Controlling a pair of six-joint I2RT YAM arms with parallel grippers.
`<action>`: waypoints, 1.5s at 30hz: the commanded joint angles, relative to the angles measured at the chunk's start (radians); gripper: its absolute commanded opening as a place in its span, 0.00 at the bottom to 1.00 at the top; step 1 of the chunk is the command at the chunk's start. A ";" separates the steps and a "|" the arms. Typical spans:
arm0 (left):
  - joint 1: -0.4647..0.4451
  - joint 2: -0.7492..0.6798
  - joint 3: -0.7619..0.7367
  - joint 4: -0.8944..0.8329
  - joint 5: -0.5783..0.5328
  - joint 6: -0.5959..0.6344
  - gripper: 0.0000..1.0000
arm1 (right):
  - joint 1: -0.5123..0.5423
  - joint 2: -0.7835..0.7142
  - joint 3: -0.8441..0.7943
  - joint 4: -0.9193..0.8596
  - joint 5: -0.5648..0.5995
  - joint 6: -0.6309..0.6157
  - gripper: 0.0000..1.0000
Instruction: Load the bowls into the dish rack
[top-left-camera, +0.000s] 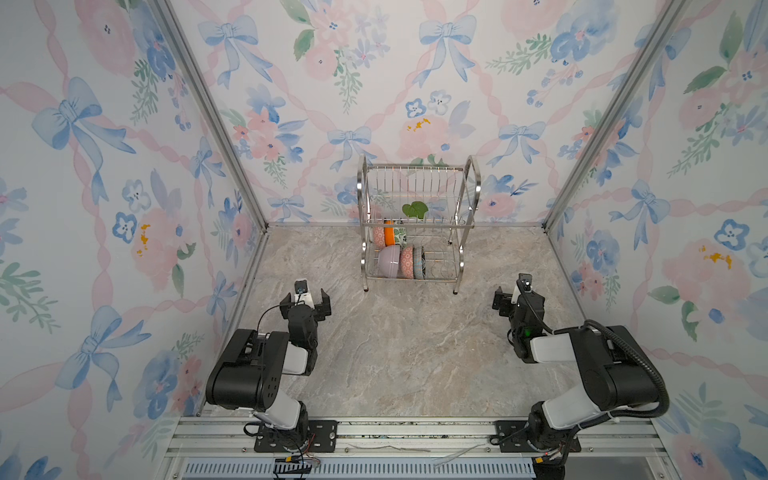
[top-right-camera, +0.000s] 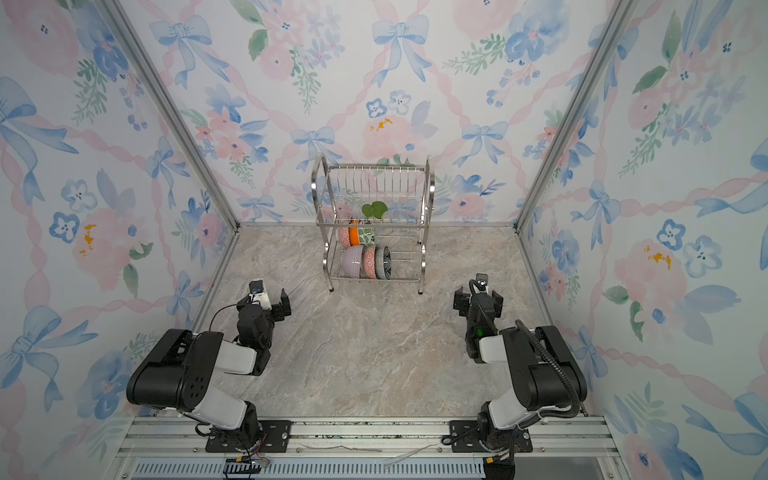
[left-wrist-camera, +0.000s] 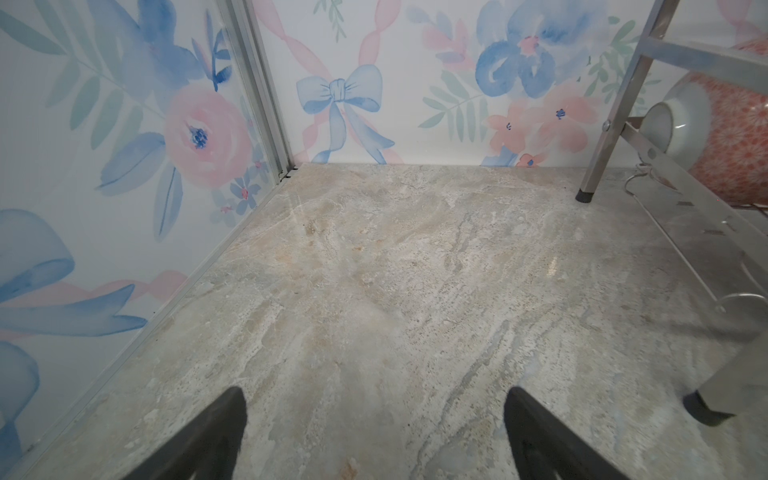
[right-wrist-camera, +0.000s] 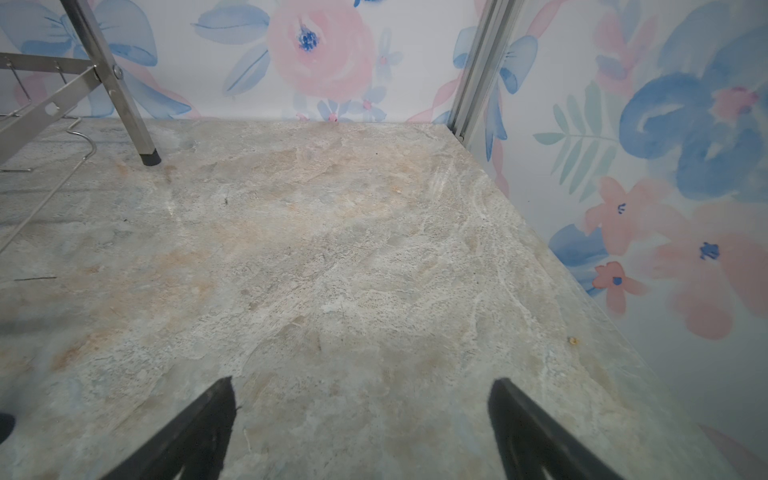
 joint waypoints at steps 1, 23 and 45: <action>0.006 0.005 0.006 0.020 0.012 -0.003 0.98 | -0.005 -0.008 0.014 0.009 -0.008 0.018 0.97; 0.007 0.005 0.006 0.021 0.012 -0.001 0.98 | -0.005 -0.006 0.013 0.011 -0.008 0.017 0.96; 0.006 0.005 0.005 0.020 0.013 -0.002 0.98 | 0.012 -0.002 0.012 0.021 -0.030 -0.011 0.96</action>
